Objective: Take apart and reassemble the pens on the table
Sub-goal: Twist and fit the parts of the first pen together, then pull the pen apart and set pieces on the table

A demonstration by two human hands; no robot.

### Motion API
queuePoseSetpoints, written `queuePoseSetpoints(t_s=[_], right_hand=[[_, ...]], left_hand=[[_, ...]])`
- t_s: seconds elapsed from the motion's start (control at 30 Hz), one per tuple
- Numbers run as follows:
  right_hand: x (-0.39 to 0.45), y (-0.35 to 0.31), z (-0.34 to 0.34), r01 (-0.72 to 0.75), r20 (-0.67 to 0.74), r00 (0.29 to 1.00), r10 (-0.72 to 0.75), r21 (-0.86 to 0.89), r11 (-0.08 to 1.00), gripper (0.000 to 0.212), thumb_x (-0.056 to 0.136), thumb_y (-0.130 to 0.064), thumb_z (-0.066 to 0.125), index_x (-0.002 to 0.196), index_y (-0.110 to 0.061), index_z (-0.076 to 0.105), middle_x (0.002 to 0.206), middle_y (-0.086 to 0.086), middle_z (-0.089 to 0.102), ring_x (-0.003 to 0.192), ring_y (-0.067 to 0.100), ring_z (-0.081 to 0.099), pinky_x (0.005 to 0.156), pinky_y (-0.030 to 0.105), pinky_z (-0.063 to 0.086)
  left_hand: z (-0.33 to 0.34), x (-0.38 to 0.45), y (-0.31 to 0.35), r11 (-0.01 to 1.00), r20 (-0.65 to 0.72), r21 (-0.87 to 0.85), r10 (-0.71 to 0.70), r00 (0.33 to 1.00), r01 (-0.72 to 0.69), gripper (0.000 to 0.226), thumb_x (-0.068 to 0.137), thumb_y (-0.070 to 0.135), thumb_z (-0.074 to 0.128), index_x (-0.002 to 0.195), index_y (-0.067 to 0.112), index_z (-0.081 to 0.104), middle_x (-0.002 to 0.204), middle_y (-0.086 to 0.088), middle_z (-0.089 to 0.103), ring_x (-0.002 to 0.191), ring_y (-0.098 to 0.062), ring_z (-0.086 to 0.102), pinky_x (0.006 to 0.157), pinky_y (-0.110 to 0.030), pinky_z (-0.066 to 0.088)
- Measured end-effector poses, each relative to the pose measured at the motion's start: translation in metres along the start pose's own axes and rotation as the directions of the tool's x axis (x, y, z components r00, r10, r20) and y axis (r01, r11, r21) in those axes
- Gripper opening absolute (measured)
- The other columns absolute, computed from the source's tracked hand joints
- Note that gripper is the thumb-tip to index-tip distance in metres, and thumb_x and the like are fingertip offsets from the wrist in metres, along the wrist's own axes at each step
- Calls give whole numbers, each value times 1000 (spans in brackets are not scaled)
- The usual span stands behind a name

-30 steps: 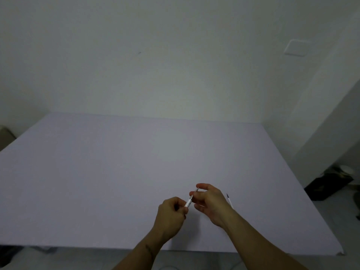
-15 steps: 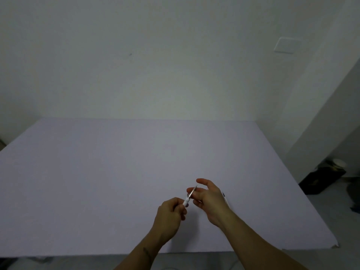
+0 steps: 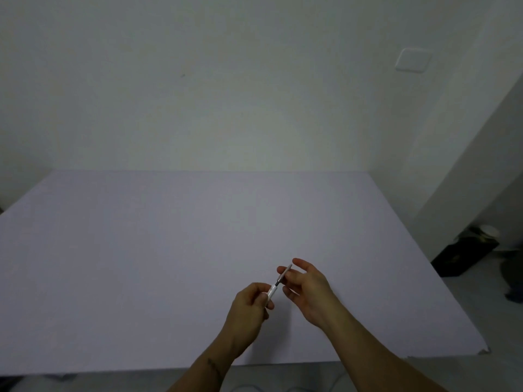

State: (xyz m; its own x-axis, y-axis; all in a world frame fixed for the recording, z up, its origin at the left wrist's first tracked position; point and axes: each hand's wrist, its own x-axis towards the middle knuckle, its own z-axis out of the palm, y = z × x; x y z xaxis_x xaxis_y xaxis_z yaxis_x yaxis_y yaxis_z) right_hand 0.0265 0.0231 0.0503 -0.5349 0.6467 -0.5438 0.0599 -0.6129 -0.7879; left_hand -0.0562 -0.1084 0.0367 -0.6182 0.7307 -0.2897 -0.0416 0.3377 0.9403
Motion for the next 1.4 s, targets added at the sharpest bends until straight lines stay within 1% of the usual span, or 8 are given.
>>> queuePoseSetpoints(t_s=[0.27, 0.43, 0.57, 0.8, 1.1, 1.2, 1.3, 1.4], right_hand=[[2, -6, -1, 44, -20, 999, -46, -57, 997, 37, 91, 4, 58, 120, -18, 57, 95, 9, 79, 93, 26, 73, 76, 36, 55], [5, -14, 2, 64, -73, 995, -64, -1, 998, 37, 91, 5, 58, 120, -17, 53, 100, 14, 76, 94, 26, 71, 81, 38, 55], [5, -18, 2, 68, -79, 994, -71, -41, 997, 38, 89, 6, 60, 118, -17, 54, 102, 16, 75, 96, 29, 71, 84, 39, 56], [2, -2, -11, 1, -45, 999, -10, -197, 980, 32, 86, 4, 63, 111, -16, 61, 92, 10, 79, 90, 28, 72, 66, 31, 53], [11, 5, -26, -46, 1, 999, 49, -353, 935, 31, 81, 3, 67, 106, -14, 70, 93, 12, 76, 78, 22, 70, 60, 28, 51], [17, 7, -30, -9, -19, 1000, -1, -483, 875, 25, 77, -2, 72, 96, -18, 74, 89, 6, 75, 78, 18, 70, 60, 26, 49], [25, 11, -39, 48, -49, 992, -114, -693, 720, 19, 73, -5, 73, 77, -24, 70, 79, 0, 73, 69, 14, 69, 56, 24, 54], [35, 20, -44, 76, -28, 983, -179, -832, 549, 19, 76, -8, 70, 91, -20, 68, 79, -1, 68, 69, 15, 66, 61, 25, 54]], left_hand=[[-4, -1, -6, 999, -11, 49, -16, 1000, 17, 13, 93, 9, 55, 93, 15, 66, 87, -5, 66, 79, -19, 70, 66, -21, 51], [-4, -2, -8, 999, -6, 29, -37, 999, 37, 7, 91, 8, 57, 91, 13, 61, 86, -7, 66, 76, -21, 72, 61, -22, 54], [-2, -1, -9, 998, -21, 23, -63, 998, 64, 9, 91, 6, 56, 86, 14, 56, 93, -14, 67, 77, -25, 73, 66, -30, 61], [-2, 3, -13, 998, -76, 21, -62, 995, 64, 9, 88, 5, 59, 85, 13, 59, 88, -13, 69, 84, -27, 70, 73, -35, 60], [12, 9, -15, 995, -75, -23, -98, 992, 97, 16, 93, 6, 53, 93, 16, 66, 89, -3, 76, 87, -14, 72, 78, -29, 56], [18, 13, -12, 996, -93, -15, -93, 991, 92, 16, 93, 6, 53, 92, 16, 66, 88, -3, 76, 86, -14, 72, 76, -28, 55], [23, 16, -12, 996, -117, -8, -92, 989, 92, 17, 94, 6, 52, 91, 14, 66, 87, -4, 76, 86, -14, 72, 72, -26, 54], [27, 17, -14, 994, -134, 9, -109, 985, 111, 15, 93, 5, 53, 90, 13, 66, 88, -6, 75, 86, -15, 72, 76, -31, 56]])
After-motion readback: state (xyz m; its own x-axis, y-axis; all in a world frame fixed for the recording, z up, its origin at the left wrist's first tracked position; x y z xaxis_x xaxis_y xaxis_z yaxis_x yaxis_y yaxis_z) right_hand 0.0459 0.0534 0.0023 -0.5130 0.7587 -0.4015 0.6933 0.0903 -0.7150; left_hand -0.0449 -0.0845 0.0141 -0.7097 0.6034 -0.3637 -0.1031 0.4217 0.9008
